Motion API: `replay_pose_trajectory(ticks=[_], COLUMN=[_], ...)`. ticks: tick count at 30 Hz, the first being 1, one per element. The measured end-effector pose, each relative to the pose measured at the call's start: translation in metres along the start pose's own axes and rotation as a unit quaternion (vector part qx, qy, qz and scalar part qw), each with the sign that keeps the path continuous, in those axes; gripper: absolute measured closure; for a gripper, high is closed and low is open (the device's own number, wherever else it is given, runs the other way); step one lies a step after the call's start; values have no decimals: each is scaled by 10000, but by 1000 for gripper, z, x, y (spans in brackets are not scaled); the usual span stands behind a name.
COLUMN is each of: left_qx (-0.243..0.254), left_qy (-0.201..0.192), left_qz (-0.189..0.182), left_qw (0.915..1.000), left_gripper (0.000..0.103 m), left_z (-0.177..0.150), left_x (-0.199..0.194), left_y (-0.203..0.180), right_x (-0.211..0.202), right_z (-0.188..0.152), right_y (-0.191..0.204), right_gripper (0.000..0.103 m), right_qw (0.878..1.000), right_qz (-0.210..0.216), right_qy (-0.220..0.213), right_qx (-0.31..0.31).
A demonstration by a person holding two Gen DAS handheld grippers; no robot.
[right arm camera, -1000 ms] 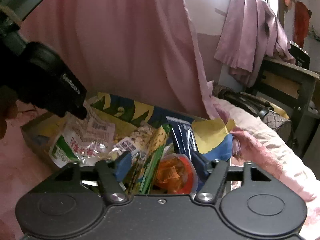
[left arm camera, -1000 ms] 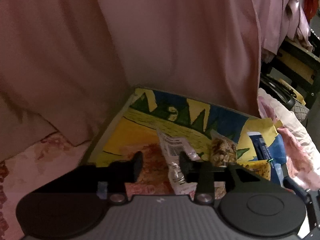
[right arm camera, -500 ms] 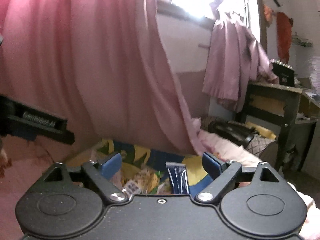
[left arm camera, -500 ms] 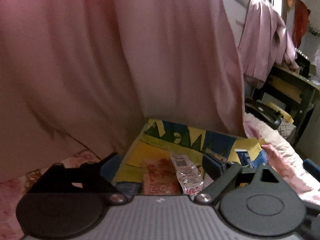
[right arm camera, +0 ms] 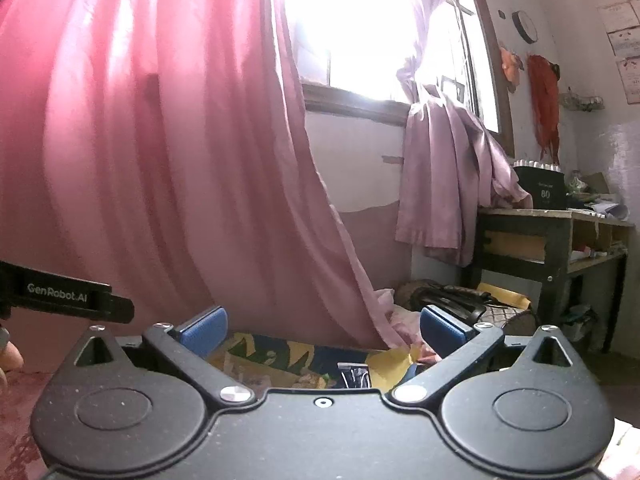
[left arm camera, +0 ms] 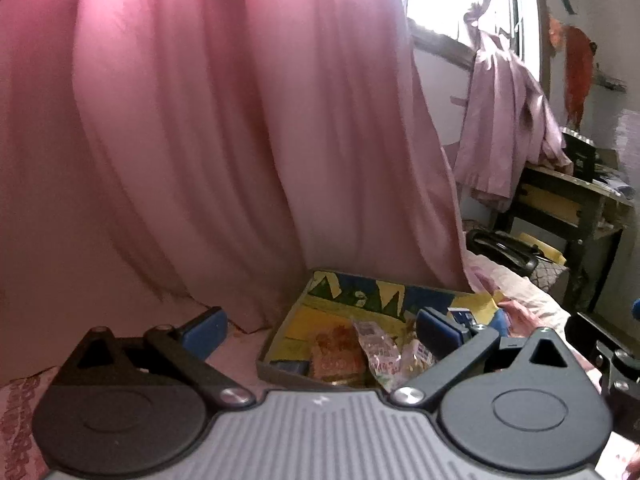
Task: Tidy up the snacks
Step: 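Lift both open tools up and away from the tray, then move the left tool toward the brown wrapped snack while the right approaches the tangerine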
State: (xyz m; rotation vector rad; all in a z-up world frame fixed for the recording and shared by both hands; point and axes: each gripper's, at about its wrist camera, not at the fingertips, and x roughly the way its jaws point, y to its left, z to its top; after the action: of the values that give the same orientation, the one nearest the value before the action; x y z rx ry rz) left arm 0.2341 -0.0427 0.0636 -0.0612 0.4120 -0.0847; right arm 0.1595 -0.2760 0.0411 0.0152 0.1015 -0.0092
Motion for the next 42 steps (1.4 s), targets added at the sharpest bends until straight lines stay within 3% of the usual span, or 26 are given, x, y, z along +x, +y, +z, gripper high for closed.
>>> replay_pose_trajectory(ticks=[12, 23, 35, 42], left_qx=[68, 62, 76, -32], left_qy=[120, 499, 1416, 1959], left_qz=[107, 245, 442, 562], left_qw=[9998, 9984, 9889, 9790], left_gripper=[0, 0, 0, 0], left_z=[-45, -92, -131, -140], left_x=[-49, -65, -49, -39], left_y=[13, 33, 38, 39], right_x=[-55, -67, -38, -28], right_z=[-13, -32, -62, -72], right_y=[1, 5, 20, 22], right_gripper=[1, 1, 1, 1], right_qw=[9984, 9918, 9684, 9562], right_qz=[-104, -272, -268, -310], right_qy=[429, 1167, 2470, 2907], right_qx=[351, 454, 208, 157])
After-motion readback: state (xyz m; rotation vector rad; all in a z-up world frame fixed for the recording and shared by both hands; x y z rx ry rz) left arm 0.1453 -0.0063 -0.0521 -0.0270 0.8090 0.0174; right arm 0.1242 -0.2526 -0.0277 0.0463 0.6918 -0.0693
